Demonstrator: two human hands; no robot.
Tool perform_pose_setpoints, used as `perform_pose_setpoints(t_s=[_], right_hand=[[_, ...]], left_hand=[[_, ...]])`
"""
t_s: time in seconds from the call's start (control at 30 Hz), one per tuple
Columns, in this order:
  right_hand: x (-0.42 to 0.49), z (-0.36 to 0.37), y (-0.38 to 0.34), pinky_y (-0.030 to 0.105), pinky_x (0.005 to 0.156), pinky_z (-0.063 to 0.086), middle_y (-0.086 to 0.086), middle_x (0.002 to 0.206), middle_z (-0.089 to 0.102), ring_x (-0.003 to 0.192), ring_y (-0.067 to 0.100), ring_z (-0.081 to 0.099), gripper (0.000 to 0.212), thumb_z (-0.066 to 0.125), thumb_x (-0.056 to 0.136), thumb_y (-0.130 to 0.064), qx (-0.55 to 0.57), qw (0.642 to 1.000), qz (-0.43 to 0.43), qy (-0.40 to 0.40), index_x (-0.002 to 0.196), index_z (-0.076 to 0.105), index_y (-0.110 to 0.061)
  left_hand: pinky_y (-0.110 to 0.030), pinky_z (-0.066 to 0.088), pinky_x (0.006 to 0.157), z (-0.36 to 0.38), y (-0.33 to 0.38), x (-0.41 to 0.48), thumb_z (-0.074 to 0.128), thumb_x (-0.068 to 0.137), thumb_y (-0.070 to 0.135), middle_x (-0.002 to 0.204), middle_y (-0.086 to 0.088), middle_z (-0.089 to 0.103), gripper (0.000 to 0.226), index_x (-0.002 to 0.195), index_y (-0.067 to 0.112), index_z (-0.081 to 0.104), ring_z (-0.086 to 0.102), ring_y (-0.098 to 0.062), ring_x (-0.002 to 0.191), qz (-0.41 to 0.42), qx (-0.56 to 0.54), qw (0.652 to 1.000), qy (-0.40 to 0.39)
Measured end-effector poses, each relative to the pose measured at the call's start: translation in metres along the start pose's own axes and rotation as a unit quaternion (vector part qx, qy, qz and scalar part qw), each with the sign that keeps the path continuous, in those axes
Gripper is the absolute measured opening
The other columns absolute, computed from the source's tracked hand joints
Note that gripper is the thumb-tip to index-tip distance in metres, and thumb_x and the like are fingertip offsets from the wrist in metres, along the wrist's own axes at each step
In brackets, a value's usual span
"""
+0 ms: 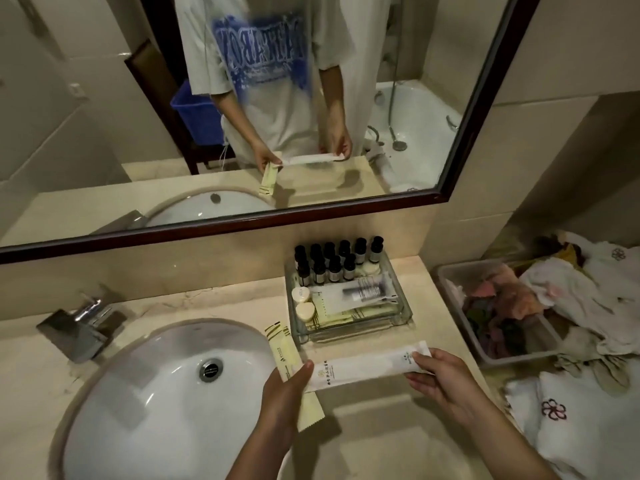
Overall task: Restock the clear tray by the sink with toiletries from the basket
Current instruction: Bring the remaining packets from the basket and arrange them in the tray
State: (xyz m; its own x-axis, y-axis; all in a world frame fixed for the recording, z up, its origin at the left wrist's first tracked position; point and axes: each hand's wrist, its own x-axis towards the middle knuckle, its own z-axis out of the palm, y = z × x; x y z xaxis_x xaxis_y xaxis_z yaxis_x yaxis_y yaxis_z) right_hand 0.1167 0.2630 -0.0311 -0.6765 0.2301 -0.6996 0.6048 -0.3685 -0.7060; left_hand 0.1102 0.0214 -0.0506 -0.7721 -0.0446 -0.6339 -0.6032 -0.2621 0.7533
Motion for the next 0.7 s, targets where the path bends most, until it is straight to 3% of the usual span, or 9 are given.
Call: perform_pose_setpoints(t_s=[0.37, 0.7], right_hand=[[0.079, -0.007, -0.020, 0.028, 0.066, 0.053, 0.011, 0.086, 0.068, 0.073, 0.021, 0.063, 0.008, 0.058, 0.089, -0.004, -0.082, 0.990, 0.060, -0.101, 0.096, 0.062, -0.007], [0.092, -0.005, -0.026, 0.033, 0.070, 0.049, 0.014, 0.084, 0.064, 0.070, 0.024, 0.059, 0.005, 0.054, 0.091, -0.004, -0.045, 0.994, 0.069, -0.073, 0.090, 0.058, -0.006]], left_hand=[[-0.056, 0.050, 0.091, 0.026, -0.011, 0.027, 0.063, 0.085, 0.007, 0.100, -0.017, 0.072, 0.024, 0.109, 0.006, 0.060, 0.066, -0.037, 0.096, -0.007, -0.004, 0.998, 0.057], [-0.051, 0.051, 0.088, 0.023, -0.002, 0.045, 0.061, 0.085, 0.008, 0.104, -0.020, 0.070, 0.029, 0.114, 0.005, 0.059, 0.065, -0.039, 0.097, -0.017, -0.017, 0.999, 0.032]])
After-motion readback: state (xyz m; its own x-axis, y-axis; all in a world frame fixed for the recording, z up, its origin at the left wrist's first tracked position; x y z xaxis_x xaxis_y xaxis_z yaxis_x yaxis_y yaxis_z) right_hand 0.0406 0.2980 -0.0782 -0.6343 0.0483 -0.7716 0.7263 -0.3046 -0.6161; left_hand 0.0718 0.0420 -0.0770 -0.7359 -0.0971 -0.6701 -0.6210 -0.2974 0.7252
